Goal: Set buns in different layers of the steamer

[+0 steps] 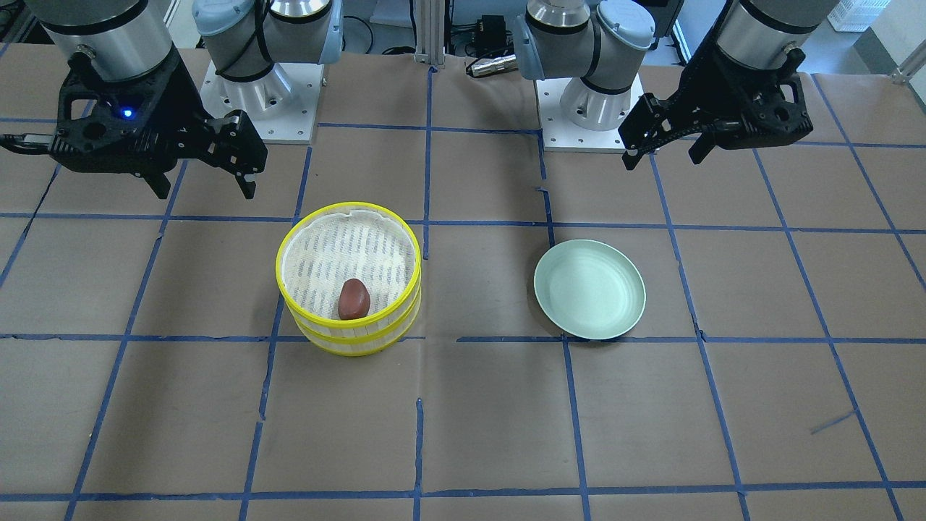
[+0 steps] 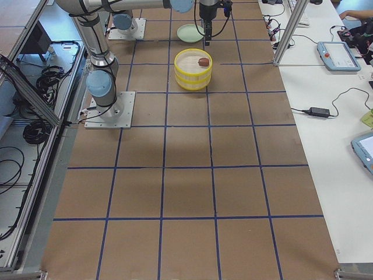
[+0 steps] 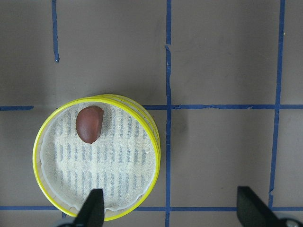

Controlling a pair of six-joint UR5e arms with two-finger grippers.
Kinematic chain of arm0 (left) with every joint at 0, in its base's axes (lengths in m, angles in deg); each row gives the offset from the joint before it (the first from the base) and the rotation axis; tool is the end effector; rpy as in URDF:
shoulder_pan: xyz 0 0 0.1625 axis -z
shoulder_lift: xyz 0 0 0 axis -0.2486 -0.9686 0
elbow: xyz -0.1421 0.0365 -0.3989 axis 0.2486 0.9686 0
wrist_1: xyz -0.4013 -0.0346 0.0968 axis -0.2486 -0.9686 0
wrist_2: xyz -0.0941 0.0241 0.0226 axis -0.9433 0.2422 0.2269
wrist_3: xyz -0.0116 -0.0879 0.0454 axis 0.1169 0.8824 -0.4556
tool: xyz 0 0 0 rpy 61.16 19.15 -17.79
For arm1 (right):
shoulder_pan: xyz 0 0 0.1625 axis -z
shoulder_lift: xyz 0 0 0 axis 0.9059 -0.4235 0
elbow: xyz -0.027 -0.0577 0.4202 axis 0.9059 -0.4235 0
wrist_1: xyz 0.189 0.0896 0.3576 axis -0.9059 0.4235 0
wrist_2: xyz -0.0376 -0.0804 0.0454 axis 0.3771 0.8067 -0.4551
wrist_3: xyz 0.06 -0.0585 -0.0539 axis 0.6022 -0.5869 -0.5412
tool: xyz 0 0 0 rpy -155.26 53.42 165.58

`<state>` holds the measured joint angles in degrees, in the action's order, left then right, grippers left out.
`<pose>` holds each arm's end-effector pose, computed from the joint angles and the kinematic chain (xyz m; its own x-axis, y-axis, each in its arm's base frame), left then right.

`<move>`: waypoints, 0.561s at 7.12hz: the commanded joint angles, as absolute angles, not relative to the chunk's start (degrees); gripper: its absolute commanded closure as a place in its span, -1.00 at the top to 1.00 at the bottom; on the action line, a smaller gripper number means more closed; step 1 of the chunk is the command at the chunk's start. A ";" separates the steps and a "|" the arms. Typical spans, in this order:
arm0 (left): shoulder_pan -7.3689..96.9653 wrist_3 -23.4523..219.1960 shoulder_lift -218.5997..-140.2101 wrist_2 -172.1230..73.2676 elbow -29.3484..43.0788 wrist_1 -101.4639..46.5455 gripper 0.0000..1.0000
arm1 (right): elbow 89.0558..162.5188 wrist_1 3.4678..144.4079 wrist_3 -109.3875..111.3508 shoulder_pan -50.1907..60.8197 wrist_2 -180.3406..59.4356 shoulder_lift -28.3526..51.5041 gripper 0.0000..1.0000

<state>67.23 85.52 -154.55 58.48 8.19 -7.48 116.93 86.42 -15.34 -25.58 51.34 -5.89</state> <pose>-0.0730 -0.4621 0.5011 -0.9799 -0.1899 0.0606 -0.1863 0.9806 0.0608 0.1401 -0.5145 0.5139 -0.9997 -0.0070 -0.0215 -0.0061 0.9991 -0.0428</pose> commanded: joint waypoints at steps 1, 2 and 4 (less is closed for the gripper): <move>66.99 82.81 -153.84 58.76 8.01 -8.04 1.00 | 116.90 86.40 -15.34 -25.58 51.34 -5.89 0.99; 66.55 81.66 -153.75 58.94 8.09 -8.04 1.00 | 116.90 86.40 -15.34 -25.58 51.34 -5.89 0.99; 66.90 81.65 -153.75 58.85 8.70 -8.04 1.00 | 116.99 86.40 -15.34 -25.58 51.34 -5.89 0.99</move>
